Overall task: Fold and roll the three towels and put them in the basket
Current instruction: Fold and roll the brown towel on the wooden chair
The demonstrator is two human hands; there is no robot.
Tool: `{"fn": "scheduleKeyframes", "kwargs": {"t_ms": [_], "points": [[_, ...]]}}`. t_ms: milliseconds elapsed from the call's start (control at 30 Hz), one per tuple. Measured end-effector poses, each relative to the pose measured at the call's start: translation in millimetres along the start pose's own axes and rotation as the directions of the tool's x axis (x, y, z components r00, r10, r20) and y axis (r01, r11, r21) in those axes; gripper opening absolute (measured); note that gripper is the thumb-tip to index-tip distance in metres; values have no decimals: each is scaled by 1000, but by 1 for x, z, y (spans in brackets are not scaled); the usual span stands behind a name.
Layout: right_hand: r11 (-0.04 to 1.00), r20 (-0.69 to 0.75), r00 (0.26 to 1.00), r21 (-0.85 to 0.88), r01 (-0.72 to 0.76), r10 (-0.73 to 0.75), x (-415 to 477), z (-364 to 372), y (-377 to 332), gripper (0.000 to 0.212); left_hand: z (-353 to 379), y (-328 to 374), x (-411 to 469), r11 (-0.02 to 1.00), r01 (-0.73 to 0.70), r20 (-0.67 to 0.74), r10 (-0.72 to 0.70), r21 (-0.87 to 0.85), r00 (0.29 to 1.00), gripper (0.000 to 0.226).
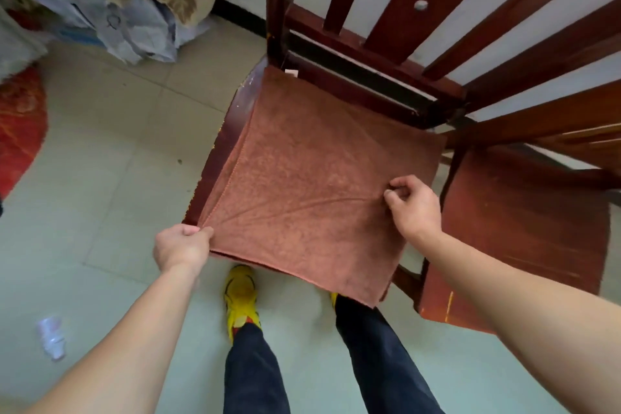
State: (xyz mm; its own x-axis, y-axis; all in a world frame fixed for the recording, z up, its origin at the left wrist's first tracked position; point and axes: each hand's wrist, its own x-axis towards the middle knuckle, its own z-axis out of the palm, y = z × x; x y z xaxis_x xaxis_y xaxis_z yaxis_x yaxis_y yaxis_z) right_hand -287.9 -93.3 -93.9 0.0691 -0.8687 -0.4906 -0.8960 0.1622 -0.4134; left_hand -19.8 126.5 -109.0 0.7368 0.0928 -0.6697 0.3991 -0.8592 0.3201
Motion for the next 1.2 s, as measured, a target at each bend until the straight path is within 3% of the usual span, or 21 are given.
{"fn": "scheduleKeyframes", "kwargs": {"t_ms": [133, 267, 367, 467, 600, 733, 833, 967, 1100, 1200], "points": [[960, -155, 947, 23, -280, 280, -56, 1, 42, 25, -9, -5, 8, 996, -62, 100, 55, 67, 993, 13], [835, -31, 846, 180, -519, 533, -118, 33, 67, 37, -14, -1, 18, 975, -171, 199, 141, 143, 970, 18], [697, 66, 766, 373, -613, 639, -153, 62, 71, 33, -19, -1, 20, 960, -217, 242, 172, 176, 955, 19], [504, 179, 704, 579, -640, 687, -165, 80, 69, 31, -21, -4, 19, 962, -236, 294, 188, 136, 937, 22], [181, 261, 611, 805, -565, 748, -169, 69, 79, 10, -24, -9, 5, 974, -211, 324, 174, 83, 930, 22], [56, 305, 577, 850, -523, 758, -184, 54, 97, 8, -26, -26, -15, 989, -129, 412, 87, 77, 907, 18], [88, 261, 604, 870, -485, 753, -190, 45, 99, 15, -29, -33, -27, 995, -86, 410, 56, 57, 910, 17], [285, 117, 636, 822, -493, 763, -206, 29, 96, 16, -48, -34, -47, 998, -52, 395, 31, 41, 918, 15], [532, -31, 665, 629, -567, 746, -224, 5, 82, 16, -80, -30, -67, 997, -58, 406, 35, 46, 913, 18], [582, -74, 692, 610, -539, 718, -227, -13, 71, 16, -96, -21, -77, 996, -81, 419, 55, 44, 906, 21]]}}
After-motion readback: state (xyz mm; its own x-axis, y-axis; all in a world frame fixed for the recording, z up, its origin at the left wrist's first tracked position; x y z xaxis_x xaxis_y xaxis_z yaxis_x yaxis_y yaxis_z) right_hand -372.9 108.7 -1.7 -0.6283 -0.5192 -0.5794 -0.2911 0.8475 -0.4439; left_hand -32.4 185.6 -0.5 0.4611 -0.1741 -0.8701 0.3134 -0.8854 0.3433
